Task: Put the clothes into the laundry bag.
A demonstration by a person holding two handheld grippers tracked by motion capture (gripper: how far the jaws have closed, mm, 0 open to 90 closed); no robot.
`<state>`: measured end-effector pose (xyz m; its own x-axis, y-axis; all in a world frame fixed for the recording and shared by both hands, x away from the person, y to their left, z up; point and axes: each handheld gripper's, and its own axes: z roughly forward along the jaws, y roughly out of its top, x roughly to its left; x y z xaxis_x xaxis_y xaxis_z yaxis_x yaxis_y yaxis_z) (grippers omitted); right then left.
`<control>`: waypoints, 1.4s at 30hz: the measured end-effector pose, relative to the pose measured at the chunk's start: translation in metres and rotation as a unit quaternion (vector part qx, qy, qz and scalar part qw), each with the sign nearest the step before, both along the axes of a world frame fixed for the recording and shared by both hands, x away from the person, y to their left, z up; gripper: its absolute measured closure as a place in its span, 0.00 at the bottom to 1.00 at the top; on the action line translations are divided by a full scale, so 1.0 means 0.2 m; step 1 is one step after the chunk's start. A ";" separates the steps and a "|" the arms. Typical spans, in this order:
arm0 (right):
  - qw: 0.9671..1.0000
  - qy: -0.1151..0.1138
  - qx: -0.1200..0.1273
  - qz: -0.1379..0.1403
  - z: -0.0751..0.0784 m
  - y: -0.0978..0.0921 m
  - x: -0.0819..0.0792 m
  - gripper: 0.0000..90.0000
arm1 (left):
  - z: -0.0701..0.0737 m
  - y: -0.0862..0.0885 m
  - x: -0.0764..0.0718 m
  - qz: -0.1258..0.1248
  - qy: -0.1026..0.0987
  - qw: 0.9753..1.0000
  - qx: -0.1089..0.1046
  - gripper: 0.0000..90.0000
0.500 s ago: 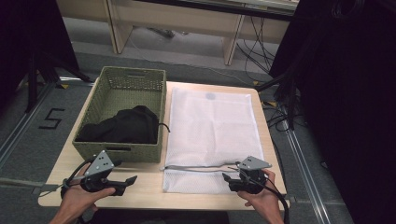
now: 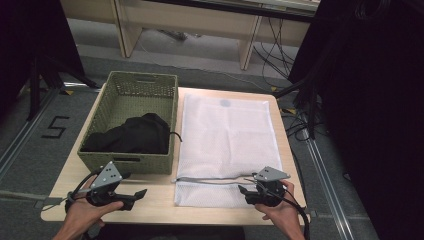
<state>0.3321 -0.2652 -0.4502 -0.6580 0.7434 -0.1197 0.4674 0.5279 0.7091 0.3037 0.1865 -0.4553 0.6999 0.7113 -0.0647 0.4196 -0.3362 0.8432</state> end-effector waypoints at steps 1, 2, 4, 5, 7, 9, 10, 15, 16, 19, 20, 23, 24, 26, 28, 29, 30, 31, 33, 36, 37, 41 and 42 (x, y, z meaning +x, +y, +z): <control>1.000 0.006 0.005 -0.012 0.00 0.01 -0.01 0.38 | 0.00 0.00 0.00 0.000 0.000 1.000 0.001 0.23; 1.000 0.005 0.001 -0.009 0.00 0.00 0.00 0.39 | 0.00 0.00 0.00 0.000 0.000 1.000 0.001 0.23; 1.000 0.002 0.001 -0.006 0.00 0.01 0.02 0.40 | 0.00 0.00 0.00 -0.001 -0.001 1.000 0.000 0.23; 1.000 -0.005 -0.003 -0.002 0.00 0.00 0.03 0.40 | 0.00 0.00 0.00 -0.004 -0.002 1.000 0.001 0.23; 1.000 0.003 -0.003 -0.002 0.00 0.01 0.04 0.40 | 0.00 -0.01 0.00 -0.006 0.000 1.000 0.001 0.23; 1.000 -0.006 -0.009 0.009 -0.01 0.01 0.07 0.40 | 0.00 -0.01 0.00 -0.006 0.000 1.000 0.001 0.23; 1.000 -0.004 -0.009 0.004 -0.01 0.01 0.08 0.40 | 0.00 -0.01 0.00 -0.006 0.000 1.000 0.004 0.23; 1.000 0.001 -0.008 -0.004 -0.01 0.01 0.15 0.40 | 0.00 -0.01 0.00 -0.008 0.006 1.000 -0.002 0.23; 1.000 0.002 -0.003 0.001 -0.02 0.01 0.19 0.40 | 0.00 -0.01 0.00 -0.007 0.008 1.000 -0.006 0.23; 1.000 0.017 -0.002 0.010 -0.03 0.05 0.24 0.39 | 0.00 0.00 0.00 -0.012 0.004 1.000 0.007 0.23; 1.000 0.017 -0.003 0.016 -0.04 0.06 0.25 0.38 | 0.00 -0.01 0.00 -0.010 0.005 1.000 -0.002 0.23; 0.999 0.024 -0.005 0.028 -0.08 0.10 0.29 0.38 | 0.00 -0.01 0.00 -0.009 0.008 1.000 -0.004 0.23; 0.999 0.024 -0.005 0.028 -0.08 0.10 0.29 0.38 | 0.00 -0.01 0.00 -0.011 0.006 1.000 -0.002 0.23; 0.999 0.028 -0.012 0.038 -0.10 0.12 0.32 0.36 | 0.00 -0.01 0.00 -0.013 0.006 1.000 -0.001 0.23; 0.997 0.045 -0.022 0.053 -0.13 0.15 0.36 0.34 | 0.00 -0.01 0.00 -0.008 0.012 1.000 -0.006 0.23; 0.997 0.049 -0.028 0.048 -0.14 0.16 0.36 0.33 | 0.00 -0.01 0.00 -0.008 0.012 1.000 -0.006 0.23; 0.996 0.055 -0.040 0.051 -0.15 0.17 0.37 0.32 | 0.00 -0.01 0.00 -0.013 0.008 1.000 0.000 0.23; 0.996 0.057 -0.046 0.057 -0.16 0.17 0.37 0.32 | -0.01 -0.01 0.00 -0.007 0.011 1.000 0.003 0.23; 0.994 0.055 -0.060 0.066 -0.18 0.17 0.39 0.30 | -0.01 -0.01 0.00 -0.010 0.012 1.000 0.003 0.23; 0.994 0.057 -0.062 0.070 -0.19 0.18 0.39 0.30 | -0.01 -0.01 0.00 -0.014 0.009 1.000 0.007 0.23; 0.994 0.062 -0.060 0.067 -0.19 0.18 0.40 0.30 | -0.01 -0.01 0.00 -0.016 0.012 1.000 0.006 0.23; 0.993 0.065 -0.063 0.073 -0.20 0.19 0.43 0.34 | -0.01 -0.01 0.00 -0.014 0.010 1.000 0.007 0.23; 0.993 0.065 -0.063 0.073 -0.20 0.19 0.43 0.34 | -0.01 -0.01 0.00 -0.016 0.011 1.000 0.005 0.23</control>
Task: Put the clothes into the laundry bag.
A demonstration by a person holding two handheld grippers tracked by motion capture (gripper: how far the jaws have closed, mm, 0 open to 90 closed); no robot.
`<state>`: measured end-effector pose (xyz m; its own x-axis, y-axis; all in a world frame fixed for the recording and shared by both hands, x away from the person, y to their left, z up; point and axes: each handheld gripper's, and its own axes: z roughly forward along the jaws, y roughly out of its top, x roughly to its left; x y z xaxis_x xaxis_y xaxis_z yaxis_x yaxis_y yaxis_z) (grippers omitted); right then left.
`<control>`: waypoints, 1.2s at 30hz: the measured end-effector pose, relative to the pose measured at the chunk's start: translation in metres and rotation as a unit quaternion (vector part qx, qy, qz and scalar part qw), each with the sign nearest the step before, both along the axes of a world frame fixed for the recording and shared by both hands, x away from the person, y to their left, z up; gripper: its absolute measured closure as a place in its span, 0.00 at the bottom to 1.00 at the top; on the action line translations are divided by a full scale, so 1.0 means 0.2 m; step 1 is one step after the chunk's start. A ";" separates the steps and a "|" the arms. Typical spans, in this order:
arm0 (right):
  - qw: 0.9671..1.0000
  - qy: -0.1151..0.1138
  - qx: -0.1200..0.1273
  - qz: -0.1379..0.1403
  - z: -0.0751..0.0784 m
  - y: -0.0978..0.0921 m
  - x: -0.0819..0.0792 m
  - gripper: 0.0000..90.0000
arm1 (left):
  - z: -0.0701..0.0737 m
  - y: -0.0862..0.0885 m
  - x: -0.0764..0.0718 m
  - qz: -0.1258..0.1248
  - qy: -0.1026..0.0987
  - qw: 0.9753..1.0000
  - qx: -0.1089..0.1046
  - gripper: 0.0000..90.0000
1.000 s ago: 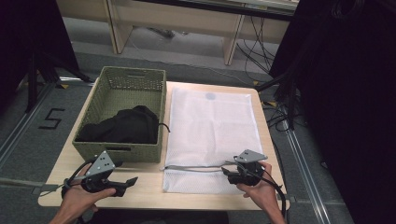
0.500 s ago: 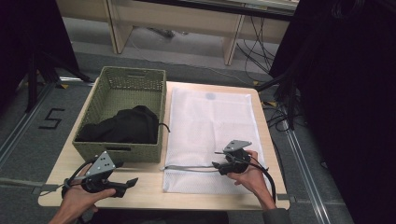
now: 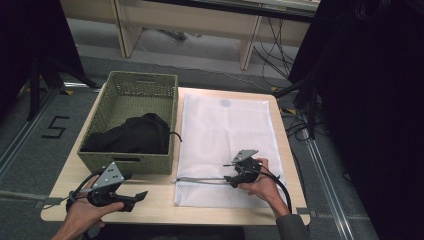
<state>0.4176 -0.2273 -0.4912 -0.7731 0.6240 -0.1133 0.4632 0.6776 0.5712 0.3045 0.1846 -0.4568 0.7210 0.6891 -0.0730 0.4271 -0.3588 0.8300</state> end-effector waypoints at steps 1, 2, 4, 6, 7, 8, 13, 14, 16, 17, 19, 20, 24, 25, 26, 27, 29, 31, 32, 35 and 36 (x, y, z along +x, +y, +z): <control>1.000 -0.002 -0.009 0.009 -0.01 0.00 0.01 0.36 | 0.00 0.00 0.00 0.003 0.002 1.000 -0.001 0.23; 1.000 -0.002 -0.009 0.009 -0.01 0.00 0.01 0.36 | 0.00 0.00 0.00 0.002 0.002 1.000 0.000 0.23; 1.000 0.005 -0.004 0.012 -0.02 0.00 0.02 0.42 | 0.00 0.00 0.00 0.000 0.001 1.000 0.001 0.23; 1.000 0.008 -0.003 0.012 -0.02 -0.01 0.03 0.46 | 0.00 0.00 0.00 0.000 0.002 1.000 0.001 0.23; 1.000 0.018 0.010 0.019 -0.02 -0.01 0.04 0.53 | 0.00 0.00 0.00 0.005 0.008 1.000 -0.005 0.23; 1.000 0.018 0.010 0.019 -0.02 -0.01 0.04 0.53 | 0.00 0.00 0.00 0.005 0.008 1.000 -0.005 0.23; 0.999 0.024 0.018 0.028 -0.02 -0.01 0.05 0.71 | 0.00 0.00 0.00 -0.001 0.001 1.000 0.001 0.23; 0.999 0.029 0.017 0.027 -0.02 -0.01 0.05 0.72 | 0.00 0.00 0.00 -0.001 0.001 1.000 0.001 0.23; 0.999 0.023 0.014 0.034 -0.02 -0.01 0.05 0.78 | 0.00 0.00 0.00 0.003 0.003 1.000 0.000 0.23; 0.999 0.039 0.016 0.032 -0.01 0.00 0.03 0.83 | 0.00 0.00 0.00 0.003 0.003 1.000 -0.002 0.23; 0.999 0.026 0.013 0.045 -0.01 0.00 0.05 0.86 | 0.00 0.00 0.00 0.003 0.001 1.000 -0.005 0.23; 0.998 0.021 0.012 0.052 -0.02 0.00 0.05 0.90 | 0.00 0.00 0.00 0.003 0.001 1.000 -0.005 0.23; 0.998 0.014 -0.004 0.055 -0.01 0.01 0.04 0.99 | 0.00 0.00 0.00 -0.001 0.000 1.000 -0.001 0.23; 0.998 0.012 -0.011 0.059 0.00 0.03 0.03 0.99 | 0.00 0.00 0.00 0.000 -0.001 1.000 0.000 0.23; 0.998 0.012 -0.011 0.059 0.00 0.03 0.03 0.99 | 0.00 0.00 0.00 0.005 0.002 1.000 -0.002 0.23; 0.998 0.001 -0.011 0.062 0.01 0.04 0.03 0.99 | 0.00 0.00 0.00 0.006 0.000 1.000 -0.005 0.23; 0.998 -0.012 -0.015 0.060 0.03 0.04 0.02 1.00 | 0.00 0.00 0.00 0.004 -0.003 1.000 -0.004 0.23; 0.997 -0.036 -0.014 0.071 0.06 0.04 0.03 0.99 | 0.00 0.00 0.00 0.000 -0.003 1.000 -0.002 0.23; 0.997 -0.036 -0.014 0.071 0.06 0.04 0.03 0.99 | 0.00 0.00 0.00 0.000 -0.003 1.000 -0.002 0.23; 0.997 -0.060 -0.006 0.057 0.12 0.05 0.01 1.00 | 0.00 0.00 0.00 0.001 -0.002 1.000 0.003 0.23; 0.997 -0.060 -0.006 0.057 0.12 0.05 0.01 1.00 | 0.00 0.00 0.00 0.001 -0.002 1.000 0.003 0.23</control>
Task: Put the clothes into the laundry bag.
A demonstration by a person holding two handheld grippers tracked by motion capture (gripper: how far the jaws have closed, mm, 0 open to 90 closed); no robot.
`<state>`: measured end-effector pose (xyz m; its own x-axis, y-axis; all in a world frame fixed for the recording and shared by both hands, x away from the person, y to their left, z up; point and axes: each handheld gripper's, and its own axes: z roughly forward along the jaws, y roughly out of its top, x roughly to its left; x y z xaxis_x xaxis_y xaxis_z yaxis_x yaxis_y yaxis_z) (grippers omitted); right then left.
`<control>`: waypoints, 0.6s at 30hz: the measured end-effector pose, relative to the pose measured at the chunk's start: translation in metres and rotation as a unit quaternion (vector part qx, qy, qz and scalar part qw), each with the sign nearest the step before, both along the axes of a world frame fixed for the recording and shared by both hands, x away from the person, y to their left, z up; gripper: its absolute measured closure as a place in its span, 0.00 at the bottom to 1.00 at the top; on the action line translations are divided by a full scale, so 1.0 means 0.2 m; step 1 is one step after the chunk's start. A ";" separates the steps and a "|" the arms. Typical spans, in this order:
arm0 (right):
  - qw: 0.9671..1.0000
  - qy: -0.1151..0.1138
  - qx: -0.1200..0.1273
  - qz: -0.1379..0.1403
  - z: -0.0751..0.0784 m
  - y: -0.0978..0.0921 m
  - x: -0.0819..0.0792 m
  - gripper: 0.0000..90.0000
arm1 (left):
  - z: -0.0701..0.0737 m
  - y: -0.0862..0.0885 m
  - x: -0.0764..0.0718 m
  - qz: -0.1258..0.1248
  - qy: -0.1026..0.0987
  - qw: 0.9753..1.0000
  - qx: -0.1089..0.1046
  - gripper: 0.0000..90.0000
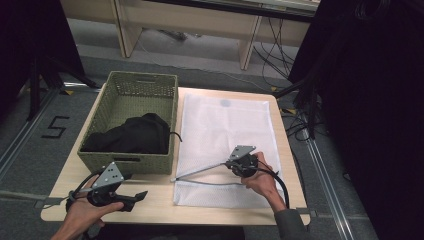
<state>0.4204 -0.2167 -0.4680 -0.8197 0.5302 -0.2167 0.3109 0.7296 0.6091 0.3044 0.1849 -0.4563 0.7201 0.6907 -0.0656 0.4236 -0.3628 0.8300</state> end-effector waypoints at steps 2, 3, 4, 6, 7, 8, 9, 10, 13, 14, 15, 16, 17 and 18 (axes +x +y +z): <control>1.000 -0.024 -0.004 -0.001 0.04 0.00 0.00 0.99 | 0.00 0.00 0.00 0.000 0.000 1.000 0.000 0.23; 1.000 -0.027 -0.002 -0.004 0.06 0.00 0.00 0.99 | 0.00 0.00 0.00 -0.001 -0.002 1.000 -0.006 0.23; 1.000 -0.027 -0.002 -0.004 0.06 0.00 0.00 0.99 | 0.00 0.00 0.00 -0.001 -0.002 1.000 -0.006 0.23; 0.999 -0.041 0.008 -0.006 0.10 0.00 -0.01 0.99 | 0.00 0.00 0.00 -0.001 0.001 1.000 -0.002 0.23; 0.999 -0.049 0.012 -0.010 0.14 0.01 -0.01 0.99 | 0.00 0.00 0.00 0.000 -0.001 1.000 -0.004 0.23; 0.998 -0.055 0.014 -0.013 0.16 0.01 -0.01 0.99 | 0.00 0.00 0.00 0.000 0.000 1.000 0.000 0.23; 0.998 -0.063 0.016 -0.011 0.18 0.01 -0.01 0.99 | 0.00 0.00 0.00 0.000 0.000 1.000 0.000 0.23; 0.998 -0.066 0.017 -0.012 0.20 0.02 -0.01 0.99 | 0.00 0.00 0.00 0.000 0.000 1.000 0.000 0.23; 0.996 -0.084 0.020 -0.010 0.26 0.02 0.00 0.99 | 0.00 0.00 0.00 -0.002 0.001 1.000 -0.002 0.23; 0.996 -0.084 0.020 -0.010 0.26 0.02 0.00 0.99 | 0.00 0.00 0.00 -0.002 0.001 1.000 -0.002 0.23; 0.995 -0.096 0.023 -0.013 0.30 0.02 0.01 1.00 | 0.01 0.01 0.00 0.001 -0.001 1.000 -0.003 0.23; 0.994 -0.102 0.024 -0.018 0.31 0.02 0.02 0.99 | 0.01 0.01 0.00 0.007 -0.001 1.000 -0.004 0.23; 0.994 -0.106 0.027 -0.017 0.33 0.02 0.02 0.99 | 0.01 0.01 0.01 0.001 -0.001 1.000 0.004 0.23; 0.994 -0.106 0.027 -0.017 0.33 0.02 0.02 0.99 | 0.01 0.01 0.01 0.001 -0.001 1.000 0.004 0.23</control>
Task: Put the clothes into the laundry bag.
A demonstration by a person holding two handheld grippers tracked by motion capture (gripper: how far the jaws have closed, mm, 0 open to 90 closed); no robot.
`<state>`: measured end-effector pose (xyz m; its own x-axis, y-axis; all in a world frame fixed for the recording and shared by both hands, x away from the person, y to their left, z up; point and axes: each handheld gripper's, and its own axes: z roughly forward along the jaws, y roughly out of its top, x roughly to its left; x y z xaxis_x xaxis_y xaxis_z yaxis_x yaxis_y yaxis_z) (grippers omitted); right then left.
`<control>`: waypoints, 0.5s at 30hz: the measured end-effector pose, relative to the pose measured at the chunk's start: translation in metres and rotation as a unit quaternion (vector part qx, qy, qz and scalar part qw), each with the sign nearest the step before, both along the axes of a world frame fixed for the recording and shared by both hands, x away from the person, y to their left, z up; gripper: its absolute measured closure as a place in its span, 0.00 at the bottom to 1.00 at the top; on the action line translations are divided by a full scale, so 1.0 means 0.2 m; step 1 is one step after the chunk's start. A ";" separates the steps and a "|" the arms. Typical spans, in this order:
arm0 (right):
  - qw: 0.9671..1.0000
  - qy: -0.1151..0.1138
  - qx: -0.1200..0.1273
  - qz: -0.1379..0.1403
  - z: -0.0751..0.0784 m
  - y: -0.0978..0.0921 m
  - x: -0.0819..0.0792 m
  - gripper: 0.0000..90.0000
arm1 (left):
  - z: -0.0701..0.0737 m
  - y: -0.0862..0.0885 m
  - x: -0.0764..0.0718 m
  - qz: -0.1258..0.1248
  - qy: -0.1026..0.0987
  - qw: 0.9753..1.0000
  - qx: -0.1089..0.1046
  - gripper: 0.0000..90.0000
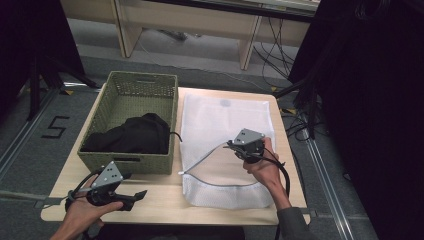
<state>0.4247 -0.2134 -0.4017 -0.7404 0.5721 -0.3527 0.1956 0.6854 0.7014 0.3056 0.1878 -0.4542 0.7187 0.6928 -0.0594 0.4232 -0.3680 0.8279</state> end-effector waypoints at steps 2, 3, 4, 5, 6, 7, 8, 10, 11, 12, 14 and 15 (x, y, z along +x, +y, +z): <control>1.000 -0.009 0.008 -0.005 0.03 0.00 0.01 0.99 | 0.01 0.00 0.01 0.001 -0.004 1.000 -0.001 0.23; 1.000 -0.013 0.011 -0.004 0.06 -0.01 0.02 1.00 | 0.03 -0.01 0.02 0.006 -0.013 1.000 -0.008 0.23; 1.000 -0.020 0.011 -0.001 0.07 -0.01 0.03 1.00 | 0.04 -0.01 0.02 0.003 -0.018 1.000 -0.007 0.23; 1.000 -0.020 0.011 -0.001 0.07 -0.01 0.03 1.00 | 0.04 -0.01 0.02 0.003 -0.018 1.000 -0.007 0.23; 1.000 -0.022 0.011 0.002 0.08 -0.01 0.03 1.00 | 0.04 0.00 0.03 0.010 -0.020 1.000 -0.006 0.23; 1.000 -0.026 0.015 -0.003 0.10 -0.01 0.04 1.00 | 0.06 0.01 0.05 0.018 -0.024 0.999 -0.012 0.23; 1.000 -0.026 0.015 -0.003 0.10 -0.01 0.04 1.00 | 0.06 0.01 0.05 0.018 -0.024 0.999 -0.012 0.23; 0.999 -0.029 0.022 -0.008 0.14 -0.02 0.05 1.00 | 0.09 0.03 0.09 0.029 -0.034 0.999 -0.013 0.23; 0.999 -0.032 0.023 -0.007 0.14 -0.02 0.05 1.00 | 0.11 0.04 0.10 0.031 -0.036 0.999 -0.018 0.23; 0.999 -0.031 0.025 -0.010 0.15 -0.02 0.05 1.00 | 0.11 0.04 0.10 0.031 -0.036 0.999 -0.018 0.23; 0.999 -0.030 0.028 -0.009 0.15 -0.02 0.05 1.00 | 0.15 0.05 0.12 0.040 -0.038 0.998 -0.020 0.23; 0.999 -0.028 0.031 -0.009 0.15 -0.02 0.05 0.99 | 0.17 0.06 0.14 0.040 -0.041 0.998 -0.021 0.23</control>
<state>0.4348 -0.2173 -0.3715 -0.7098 0.6069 -0.3576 0.1663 0.6376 0.7522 0.3327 0.1991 -0.4205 0.6653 0.7459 -0.0326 0.3803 -0.3010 0.8745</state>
